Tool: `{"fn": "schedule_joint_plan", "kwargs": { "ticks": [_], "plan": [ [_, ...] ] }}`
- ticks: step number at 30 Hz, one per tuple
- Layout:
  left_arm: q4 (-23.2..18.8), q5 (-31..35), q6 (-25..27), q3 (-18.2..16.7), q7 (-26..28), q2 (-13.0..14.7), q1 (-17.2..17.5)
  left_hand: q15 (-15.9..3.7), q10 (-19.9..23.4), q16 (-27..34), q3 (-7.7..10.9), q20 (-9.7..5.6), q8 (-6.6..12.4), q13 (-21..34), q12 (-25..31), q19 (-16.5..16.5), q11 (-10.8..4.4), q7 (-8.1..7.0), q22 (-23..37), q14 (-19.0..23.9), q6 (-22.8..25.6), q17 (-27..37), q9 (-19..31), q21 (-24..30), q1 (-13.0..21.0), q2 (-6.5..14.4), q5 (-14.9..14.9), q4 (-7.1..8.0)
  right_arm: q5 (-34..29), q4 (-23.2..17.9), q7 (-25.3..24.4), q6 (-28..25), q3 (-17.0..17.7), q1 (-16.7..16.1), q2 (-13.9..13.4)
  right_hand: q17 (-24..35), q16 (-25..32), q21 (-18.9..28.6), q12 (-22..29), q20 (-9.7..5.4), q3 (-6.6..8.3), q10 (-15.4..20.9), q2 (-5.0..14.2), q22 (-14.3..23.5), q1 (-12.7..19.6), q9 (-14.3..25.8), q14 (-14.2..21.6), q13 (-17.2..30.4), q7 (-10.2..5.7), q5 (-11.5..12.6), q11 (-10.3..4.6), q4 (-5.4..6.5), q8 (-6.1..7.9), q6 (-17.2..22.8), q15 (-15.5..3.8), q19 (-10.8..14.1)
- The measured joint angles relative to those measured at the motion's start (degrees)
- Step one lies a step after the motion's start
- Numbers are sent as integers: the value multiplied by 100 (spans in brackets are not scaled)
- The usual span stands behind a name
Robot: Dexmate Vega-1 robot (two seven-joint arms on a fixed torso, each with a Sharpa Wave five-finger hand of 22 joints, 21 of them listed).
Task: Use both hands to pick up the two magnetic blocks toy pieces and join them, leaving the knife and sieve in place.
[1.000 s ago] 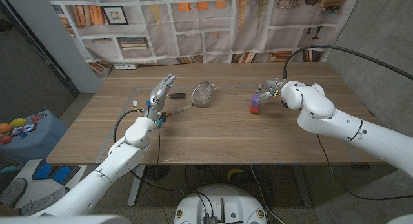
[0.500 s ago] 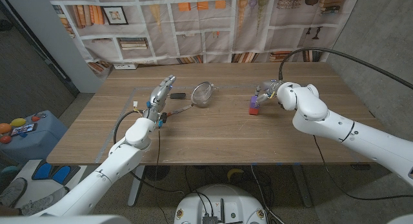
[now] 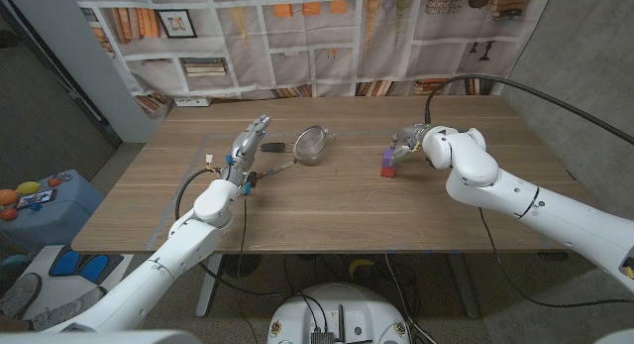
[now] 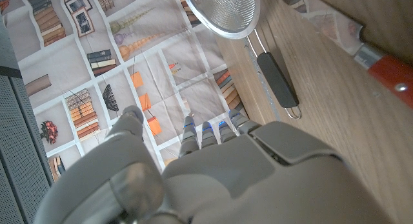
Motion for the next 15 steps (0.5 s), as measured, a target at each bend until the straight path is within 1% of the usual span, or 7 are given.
{"fn": "schedule_joint_plan", "kwargs": {
  "ticks": [2,3,5,8,9,13,15],
  "plan": [
    [6,-1,-1,2,-1,-4,-5,0,0,0,24,0,0,0,0,0,0,9,0,0,9,0,0,0,0,0,0,-24,-34,13,69,35,8,2,11,10,-22,0,-6,20,-17,-83,-59,0,-43,-17,-36,0,9,-22,45,-17,-74,-174,36,-21],
    [14,-3,-2,4,-1,-8,-6,0,0,0,24,0,0,0,0,0,0,8,0,0,8,0,0,0,-16,16,0,-24,-40,18,92,43,10,5,16,11,-40,-9,-21,23,-19,-124,-119,0,16,-18,-50,0,22,-24,36,-19,-111,-264,50,-23],
    [18,-4,-2,6,-1,-13,-6,0,0,0,24,0,0,0,0,0,0,9,0,0,9,0,0,0,-22,22,0,-24,-61,27,155,60,19,18,28,11,-45,-23,-21,62,-47,-206,-160,0,-25,-18,-90,0,48,-44,62,1,-177,-419,87,-62],
    [21,-8,-4,7,13,-18,-7,32,20,0,24,0,0,0,0,0,20,9,0,32,8,0,0,0,-23,23,0,-24,-83,38,220,82,35,32,41,11,-97,-23,-43,104,-67,-354,-165,0,-30,-44,-194,26,68,-44,84,21,-275,-668,148,-104],
    [21,-9,-5,7,23,-20,-7,31,20,0,24,0,0,0,0,0,20,9,0,31,8,0,0,0,-23,22,0,-24,-95,42,265,92,37,37,46,11,-107,-23,-43,123,-71,-401,-206,0,-70,-44,-213,26,81,-44,114,25,-305,-754,167,-123],
    [24,-16,-11,6,34,-23,-1,31,22,0,47,0,0,0,0,0,19,9,0,31,8,0,0,0,-25,25,0,-47,-107,66,363,124,52,62,70,38,-162,-23,-42,184,-121,-620,-308,0,-172,-44,-339,26,200,-44,187,42,-466,-1166,248,-189],
    [28,-18,-14,7,35,-25,3,31,43,0,47,0,0,0,0,0,-2,8,0,31,8,0,0,0,-53,53,0,-47,-110,76,441,144,60,76,79,38,-185,-31,-42,199,-151,-744,-335,0,-199,-44,-409,39,230,-44,249,72,-543,-1357,301,-254]
  ]
}}
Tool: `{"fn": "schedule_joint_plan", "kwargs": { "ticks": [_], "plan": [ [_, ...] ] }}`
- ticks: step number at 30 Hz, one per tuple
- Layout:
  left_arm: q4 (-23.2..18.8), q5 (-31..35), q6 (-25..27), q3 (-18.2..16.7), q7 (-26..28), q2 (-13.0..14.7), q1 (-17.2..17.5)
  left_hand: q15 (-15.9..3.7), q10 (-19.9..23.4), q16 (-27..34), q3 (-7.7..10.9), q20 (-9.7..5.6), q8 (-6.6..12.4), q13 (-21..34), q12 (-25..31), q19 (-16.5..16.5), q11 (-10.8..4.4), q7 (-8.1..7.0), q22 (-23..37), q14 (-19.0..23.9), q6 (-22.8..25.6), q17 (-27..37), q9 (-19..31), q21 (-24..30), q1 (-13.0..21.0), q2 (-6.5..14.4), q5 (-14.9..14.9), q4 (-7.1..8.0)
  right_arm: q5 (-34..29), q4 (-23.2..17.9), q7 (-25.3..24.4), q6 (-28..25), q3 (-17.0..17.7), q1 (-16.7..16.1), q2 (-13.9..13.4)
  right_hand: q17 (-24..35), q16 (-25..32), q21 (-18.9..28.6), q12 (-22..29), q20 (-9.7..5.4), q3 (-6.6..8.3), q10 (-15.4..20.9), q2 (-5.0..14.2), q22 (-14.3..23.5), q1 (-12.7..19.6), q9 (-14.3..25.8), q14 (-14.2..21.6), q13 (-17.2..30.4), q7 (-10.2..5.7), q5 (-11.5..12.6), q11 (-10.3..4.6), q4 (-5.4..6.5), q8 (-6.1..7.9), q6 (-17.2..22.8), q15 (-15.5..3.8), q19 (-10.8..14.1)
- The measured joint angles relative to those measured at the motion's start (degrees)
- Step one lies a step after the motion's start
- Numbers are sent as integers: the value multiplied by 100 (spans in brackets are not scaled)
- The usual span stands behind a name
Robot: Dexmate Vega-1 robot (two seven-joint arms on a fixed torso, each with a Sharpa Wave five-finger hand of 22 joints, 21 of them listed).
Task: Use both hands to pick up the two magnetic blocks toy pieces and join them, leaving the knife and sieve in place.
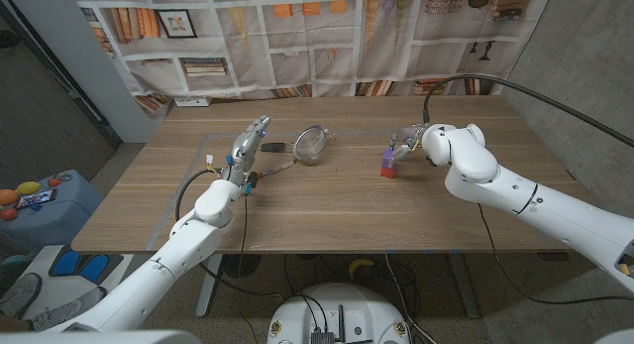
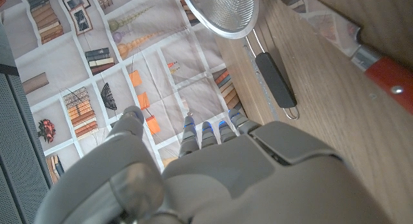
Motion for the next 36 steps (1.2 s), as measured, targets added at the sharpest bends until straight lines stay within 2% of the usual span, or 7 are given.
{"fn": "schedule_joint_plan", "kwargs": {
  "ticks": [9,16,21,24,33,34,36],
  "plan": [
    [12,-11,-21,-2,-9,6,7,0,9,0,0,0,-23,0,0,0,12,0,0,0,0,0,0,0,23,23,0,0,101,18,194,130,82,31,5,25,-133,-14,0,128,-150,-487,-131,0,-406,16,-348,40,187,68,244,102,-382,-900,203,-363],
    [41,-29,-45,-9,-64,22,3,0,9,0,24,0,-23,0,0,0,12,0,0,0,0,0,0,0,23,23,0,-24,390,-10,170,217,249,-40,-68,52,-176,-36,0,177,-264,-513,-213,0,-713,43,-508,66,305,138,316,170,-587,-1337,285,-579],
    [101,-54,-86,-13,-124,24,-29,0,9,0,24,0,-23,0,-6,0,12,-32,0,0,31,0,0,0,23,23,0,-24,557,-52,88,251,429,-143,-146,69,-176,-36,17,178,-311,-513,-187,0,-847,42,-529,66,320,159,316,217,-624,-1398,305,-700],
    [134,-69,-113,-14,-169,25,-49,0,8,0,38,0,-23,0,-25,0,12,-32,0,0,31,0,0,0,1,45,0,-38,889,-61,-80,278,527,-202,-183,78,-176,-36,56,177,-413,-513,-267,0,-1128,42,-529,66,320,215,316,319,-702,-1506,305,-740],
    [235,-130,-195,-15,-323,30,-112,0,8,0,48,0,-23,0,-24,-1,12,-32,0,0,31,0,0,0,0,45,0,-48,1795,21,-710,572,1155,-613,-355,104,-176,-36,111,117,-505,-513,-274,0,-1391,26,-529,93,351,278,315,412,-808,-1654,261,-844],
    [289,-134,-201,-17,-333,31,-148,0,8,0,48,0,-23,0,-24,-1,12,-32,0,0,31,0,0,0,0,45,0,-48,2268,46,-1063,765,1243,-674,-376,104,-176,-36,111,116,-514,-513,-274,0,-1391,26,-551,93,351,278,315,420,-808,-1654,239,-845],
    [320,-143,-222,-18,-361,31,-167,0,8,0,48,0,-23,0,-24,-1,12,-32,0,0,31,0,0,0,0,45,0,-48,2463,74,-1218,856,1329,-734,-401,103,-176,-36,111,97,-513,-513,-274,0,-1393,26,-558,93,351,278,315,419,-808,-1654,231,-864]
  ]
}}
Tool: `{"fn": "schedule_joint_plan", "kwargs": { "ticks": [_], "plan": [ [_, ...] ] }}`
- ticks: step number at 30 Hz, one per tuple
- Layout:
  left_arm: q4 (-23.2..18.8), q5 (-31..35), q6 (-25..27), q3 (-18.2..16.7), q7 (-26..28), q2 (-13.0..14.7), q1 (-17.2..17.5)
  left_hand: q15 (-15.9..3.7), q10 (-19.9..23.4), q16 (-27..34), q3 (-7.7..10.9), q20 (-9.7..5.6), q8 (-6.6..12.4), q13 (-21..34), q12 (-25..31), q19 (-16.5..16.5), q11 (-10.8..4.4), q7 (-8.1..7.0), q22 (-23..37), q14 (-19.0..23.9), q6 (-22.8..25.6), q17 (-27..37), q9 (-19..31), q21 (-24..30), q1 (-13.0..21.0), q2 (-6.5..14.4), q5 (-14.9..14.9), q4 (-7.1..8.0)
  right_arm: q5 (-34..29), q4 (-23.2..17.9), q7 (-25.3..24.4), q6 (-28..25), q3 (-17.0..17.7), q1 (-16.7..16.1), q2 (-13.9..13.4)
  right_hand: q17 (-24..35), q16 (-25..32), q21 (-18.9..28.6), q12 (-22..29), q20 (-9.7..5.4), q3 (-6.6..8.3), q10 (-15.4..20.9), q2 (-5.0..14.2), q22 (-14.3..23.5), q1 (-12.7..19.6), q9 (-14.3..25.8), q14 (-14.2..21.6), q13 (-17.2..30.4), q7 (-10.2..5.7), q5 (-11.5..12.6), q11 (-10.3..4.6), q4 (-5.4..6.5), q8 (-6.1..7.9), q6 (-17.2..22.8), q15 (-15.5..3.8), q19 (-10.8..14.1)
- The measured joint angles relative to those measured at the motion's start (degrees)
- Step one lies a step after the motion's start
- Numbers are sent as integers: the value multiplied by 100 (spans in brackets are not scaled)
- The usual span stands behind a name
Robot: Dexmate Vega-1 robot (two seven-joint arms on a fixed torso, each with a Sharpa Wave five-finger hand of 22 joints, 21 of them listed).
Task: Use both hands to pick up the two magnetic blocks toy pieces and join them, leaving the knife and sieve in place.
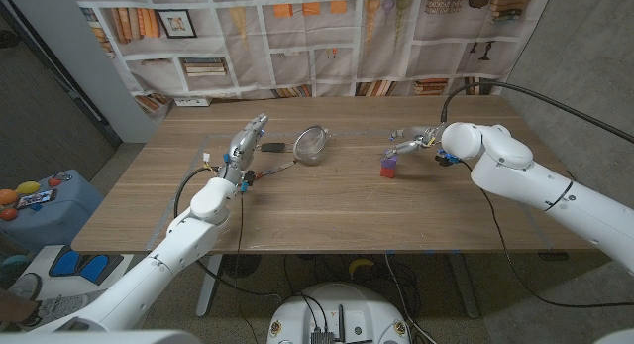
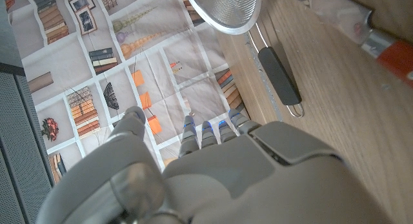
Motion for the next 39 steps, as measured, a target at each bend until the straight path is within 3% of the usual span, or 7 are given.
{"fn": "schedule_joint_plan", "kwargs": {
  "ticks": [7,8,19,39],
  "plan": [
    [84,-21,-82,-1,-88,-10,-49,0,12,0,18,0,0,0,0,0,-12,0,0,0,0,0,0,0,0,0,0,-18,614,189,-488,283,405,-318,-106,0,28,24,76,-54,-48,-9,33,0,-152,-31,32,0,19,21,-101,48,0,25,-32,55],
    [135,-22,-97,1,-93,-24,-75,0,21,0,18,0,0,0,0,0,-21,0,0,0,0,0,0,0,0,0,0,-18,1074,213,-866,508,457,-365,-122,0,28,24,90,-55,-48,10,29,0,-150,-47,32,0,-2,38,-116,48,0,46,-32,55],
    [189,-30,-196,8,-86,-69,-54,0,21,0,41,31,-21,0,1,31,-21,0,0,0,0,0,0,0,-30,30,0,-40,2260,562,-1792,1229,914,-823,-208,-17,73,68,131,-177,-95,217,38,0,-293,-106,104,-16,-110,65,-322,47,-61,201,-269,178],
    [388,-27,-307,54,-106,-184,-115,0,72,0,88,8,-43,0,1,54,-31,-52,0,62,-53,0,0,0,-90,90,0,-39,3451,1377,-2756,2399,1195,-1158,58,-144,116,90,210,-414,-137,558,143,0,-398,-212,308,-123,-198,65,-537,53,-149,430,-594,353]
  ]
}}
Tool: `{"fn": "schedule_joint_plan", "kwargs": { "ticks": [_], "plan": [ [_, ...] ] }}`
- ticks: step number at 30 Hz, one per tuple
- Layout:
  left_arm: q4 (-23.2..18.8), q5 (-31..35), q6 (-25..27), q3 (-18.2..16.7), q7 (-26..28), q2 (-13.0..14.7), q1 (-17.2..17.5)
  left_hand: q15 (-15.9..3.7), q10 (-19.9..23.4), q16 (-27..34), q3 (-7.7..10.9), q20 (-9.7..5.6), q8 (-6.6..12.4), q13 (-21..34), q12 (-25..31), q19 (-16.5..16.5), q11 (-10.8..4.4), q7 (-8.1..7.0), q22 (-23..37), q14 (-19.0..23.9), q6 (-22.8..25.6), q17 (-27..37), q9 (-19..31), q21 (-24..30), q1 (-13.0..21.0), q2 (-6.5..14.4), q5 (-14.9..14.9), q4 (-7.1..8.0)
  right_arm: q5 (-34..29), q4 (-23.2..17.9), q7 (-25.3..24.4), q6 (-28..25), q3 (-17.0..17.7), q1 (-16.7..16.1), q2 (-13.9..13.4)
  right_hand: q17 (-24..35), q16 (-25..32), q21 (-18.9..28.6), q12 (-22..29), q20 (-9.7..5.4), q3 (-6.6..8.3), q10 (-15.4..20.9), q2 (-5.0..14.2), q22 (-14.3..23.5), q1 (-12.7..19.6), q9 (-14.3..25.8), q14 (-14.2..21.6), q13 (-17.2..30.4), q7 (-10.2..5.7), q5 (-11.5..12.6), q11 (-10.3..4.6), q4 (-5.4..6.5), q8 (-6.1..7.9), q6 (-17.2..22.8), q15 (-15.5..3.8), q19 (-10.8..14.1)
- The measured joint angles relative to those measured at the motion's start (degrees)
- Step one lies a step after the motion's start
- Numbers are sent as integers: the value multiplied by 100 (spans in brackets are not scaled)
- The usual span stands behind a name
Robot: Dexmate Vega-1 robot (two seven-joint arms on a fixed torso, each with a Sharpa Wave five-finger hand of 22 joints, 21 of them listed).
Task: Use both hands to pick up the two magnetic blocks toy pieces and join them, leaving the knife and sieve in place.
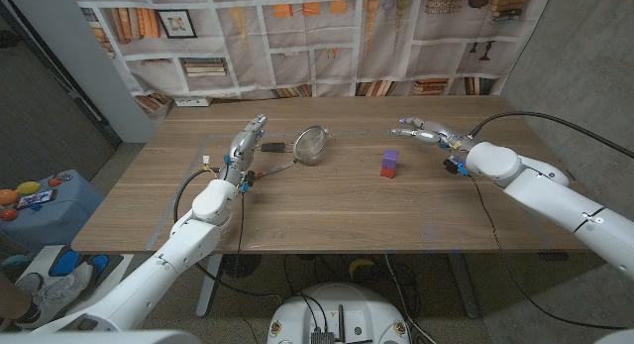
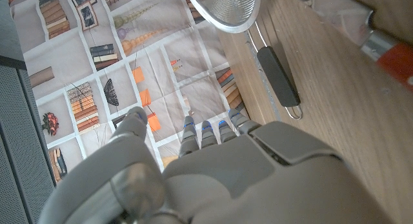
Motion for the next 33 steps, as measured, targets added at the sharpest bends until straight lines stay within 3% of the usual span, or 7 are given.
{"fn": "schedule_joint_plan", "kwargs": {
  "ticks": [12,16,19,26,33],
  "plan": [
    [212,-76,-147,11,-119,-83,-91,-21,31,0,24,21,0,0,0,20,-31,0,0,21,0,0,0,0,-30,30,0,23,453,482,-514,814,64,-161,357,-97,46,0,1,-90,-22,240,46,0,-47,-53,218,-79,-28,-17,-91,9,-93,147,-217,91],
    [238,-106,-184,11,-180,-91,-101,-21,31,0,48,2,0,0,0,40,-31,-11,0,20,-37,0,0,0,-53,53,0,47,453,606,-514,814,85,-232,478,-135,46,0,1,-90,-22,295,87,0,-125,-53,265,-106,-28,-28,-88,9,-169,147,-265,91],
    [358,-115,-208,21,-226,-108,-154,-21,31,0,48,2,0,0,0,39,-31,-8,0,20,-53,0,0,0,-53,53,0,47,665,687,-739,1189,106,-284,571,-138,46,-3,1,-109,-39,345,76,0,-182,-53,266,-106,-27,-28,-100,26,-187,145,-265,71],
    [463,-125,-286,42,-307,-123,-201,-43,-45,-26,123,2,-23,0,-45,39,-62,-83,0,-3,-227,0,0,-36,-101,95,0,76,836,873,-829,1412,153,-384,772,-164,46,-28,-29,-172,-134,344,189,0,-356,-80,266,-139,101,-73,-101,122,-324,59,-265,8],
    [503,-118,-355,49,-331,-125,-208,-73,-95,-27,149,-8,-23,0,-67,-15,-113,-90,0,-33,-339,0,0,-36,-162,94,0,103,1121,1029,-940,1737,205,-458,951,-240,45,-28,-111,-256,-196,354,271,-12,-679,-103,266,-186,428,-117,-153,235,-541,-125,-265,50]
  ]
}}
